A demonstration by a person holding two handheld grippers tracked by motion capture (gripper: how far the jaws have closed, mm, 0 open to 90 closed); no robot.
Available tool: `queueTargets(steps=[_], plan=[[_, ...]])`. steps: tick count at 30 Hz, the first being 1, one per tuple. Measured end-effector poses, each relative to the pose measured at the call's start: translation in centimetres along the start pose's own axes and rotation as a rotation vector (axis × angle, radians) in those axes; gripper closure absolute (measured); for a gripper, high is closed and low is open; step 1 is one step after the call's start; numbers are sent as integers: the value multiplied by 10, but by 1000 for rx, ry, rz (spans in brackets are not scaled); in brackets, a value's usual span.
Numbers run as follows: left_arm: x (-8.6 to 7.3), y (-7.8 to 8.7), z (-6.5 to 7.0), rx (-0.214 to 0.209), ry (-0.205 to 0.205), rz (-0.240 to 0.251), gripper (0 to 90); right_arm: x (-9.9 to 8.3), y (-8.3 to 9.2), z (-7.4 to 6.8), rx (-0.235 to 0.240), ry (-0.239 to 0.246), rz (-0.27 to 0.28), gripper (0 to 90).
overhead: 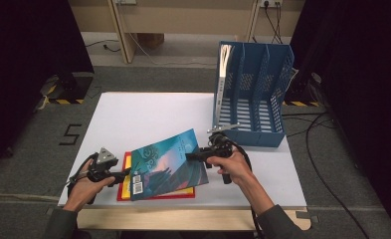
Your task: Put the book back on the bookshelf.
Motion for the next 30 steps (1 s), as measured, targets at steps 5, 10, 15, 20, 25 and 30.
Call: queueTargets(steps=[5, 10, 15, 20, 25, 30], plan=[[0, -1, 2, 4, 3, 6, 390, 11, -3, -1, -25, 11, -42, 586], [0, -1, 3, 4, 3, 10, 402, 20, -7, 2, -37, 8, -34, 642], [0, -5, 5, 1, 4, 39, 398, 33, -4, -5, -38, 52, -31, 714], [5, -8, 7, 10, -29, 103, 115, 62, 6, -23, -4, 119, 6, 735], [12, 1, -8, 38, 49, 178, 145, 75, 13, -32, -23, 174, -23, 737], [-5, -4, -22, 67, 57, 95, 147, 83, 24, -34, -45, 193, -33, 738]])
Point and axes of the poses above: each handheld gripper's, and its own axes: y roughly backward along the jaws, x roughly out of its top, z roughly to its right, the point moved 5 cm from there along -y, roughly forward along the jaws, and after that the axes turned 14 degrees about z, right-handed, at the moved point
